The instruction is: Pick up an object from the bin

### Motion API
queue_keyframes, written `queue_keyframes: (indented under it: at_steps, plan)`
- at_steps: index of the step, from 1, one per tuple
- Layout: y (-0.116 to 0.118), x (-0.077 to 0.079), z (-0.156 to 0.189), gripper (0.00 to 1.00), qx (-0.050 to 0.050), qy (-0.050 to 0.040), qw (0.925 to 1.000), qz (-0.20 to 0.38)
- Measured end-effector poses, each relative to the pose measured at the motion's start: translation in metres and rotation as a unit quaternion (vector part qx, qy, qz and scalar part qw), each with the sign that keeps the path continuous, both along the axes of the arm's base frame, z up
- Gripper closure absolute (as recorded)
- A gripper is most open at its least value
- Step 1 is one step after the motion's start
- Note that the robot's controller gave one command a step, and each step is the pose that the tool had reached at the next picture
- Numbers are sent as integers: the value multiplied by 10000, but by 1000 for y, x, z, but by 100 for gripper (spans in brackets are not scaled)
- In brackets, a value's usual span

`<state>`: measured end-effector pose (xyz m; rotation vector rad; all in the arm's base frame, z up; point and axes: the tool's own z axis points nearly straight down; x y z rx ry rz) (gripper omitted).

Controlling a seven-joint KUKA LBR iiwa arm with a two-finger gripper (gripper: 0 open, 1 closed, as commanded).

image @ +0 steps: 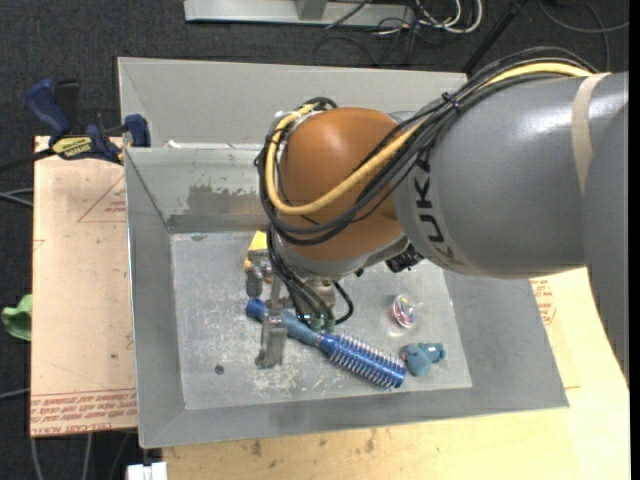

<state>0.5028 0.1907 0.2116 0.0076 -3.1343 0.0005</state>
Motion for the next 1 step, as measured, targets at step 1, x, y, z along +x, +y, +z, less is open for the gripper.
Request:
queue_keyframes:
  at_steps: [1]
  plan:
    - [-84,38,-146,0,-11,-7,9981,-620]
